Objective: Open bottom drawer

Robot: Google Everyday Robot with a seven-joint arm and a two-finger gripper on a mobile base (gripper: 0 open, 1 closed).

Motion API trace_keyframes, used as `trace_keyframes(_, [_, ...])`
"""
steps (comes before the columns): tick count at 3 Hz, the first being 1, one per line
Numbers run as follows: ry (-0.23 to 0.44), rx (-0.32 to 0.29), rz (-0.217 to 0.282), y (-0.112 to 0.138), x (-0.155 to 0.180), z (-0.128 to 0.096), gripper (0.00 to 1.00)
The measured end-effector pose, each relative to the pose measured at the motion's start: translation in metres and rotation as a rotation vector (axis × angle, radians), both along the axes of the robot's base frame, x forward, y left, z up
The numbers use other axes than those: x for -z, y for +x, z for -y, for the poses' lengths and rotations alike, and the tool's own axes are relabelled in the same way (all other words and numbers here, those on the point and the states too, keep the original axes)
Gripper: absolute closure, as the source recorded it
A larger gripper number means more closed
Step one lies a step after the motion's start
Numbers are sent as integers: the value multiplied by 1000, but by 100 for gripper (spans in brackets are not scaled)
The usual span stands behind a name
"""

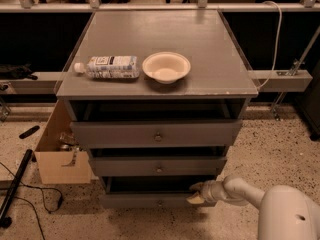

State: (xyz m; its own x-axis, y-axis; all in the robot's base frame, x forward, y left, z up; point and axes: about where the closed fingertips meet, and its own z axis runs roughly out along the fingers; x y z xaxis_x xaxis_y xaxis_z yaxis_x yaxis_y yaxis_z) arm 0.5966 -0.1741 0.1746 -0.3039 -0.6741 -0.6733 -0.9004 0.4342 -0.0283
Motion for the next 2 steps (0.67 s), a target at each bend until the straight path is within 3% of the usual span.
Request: trace_keyframes(2, [0,0,0,0,0,0,39])
